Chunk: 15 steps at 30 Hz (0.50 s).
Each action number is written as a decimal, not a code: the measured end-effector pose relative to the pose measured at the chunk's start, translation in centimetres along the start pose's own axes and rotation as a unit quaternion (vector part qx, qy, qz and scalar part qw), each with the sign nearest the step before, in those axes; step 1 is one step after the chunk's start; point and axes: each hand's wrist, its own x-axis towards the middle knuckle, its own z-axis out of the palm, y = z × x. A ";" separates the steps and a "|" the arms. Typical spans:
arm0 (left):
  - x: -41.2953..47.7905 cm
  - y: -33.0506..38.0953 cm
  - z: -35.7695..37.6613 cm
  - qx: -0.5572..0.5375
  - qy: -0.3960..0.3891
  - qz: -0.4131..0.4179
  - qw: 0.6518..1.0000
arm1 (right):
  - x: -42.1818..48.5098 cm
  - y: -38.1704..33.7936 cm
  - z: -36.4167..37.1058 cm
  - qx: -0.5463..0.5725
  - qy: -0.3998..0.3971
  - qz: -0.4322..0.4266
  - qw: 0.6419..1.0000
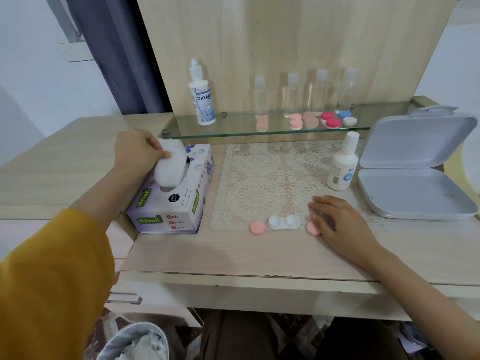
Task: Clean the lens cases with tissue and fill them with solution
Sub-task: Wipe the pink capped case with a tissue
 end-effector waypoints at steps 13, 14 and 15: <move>-2.8 3.8 -0.6 -0.261 -0.145 0.065 0.952 | 0.1 -0.1 0.0 0.013 -0.007 0.002 1.000; -3.2 4.2 -0.5 -0.251 -0.157 0.077 0.952 | 0.1 -0.1 -0.1 0.013 -0.008 0.002 1.000; -3.6 4.6 -0.2 -0.242 -0.170 0.085 0.951 | 0.1 -0.1 -0.1 0.014 -0.009 0.002 1.000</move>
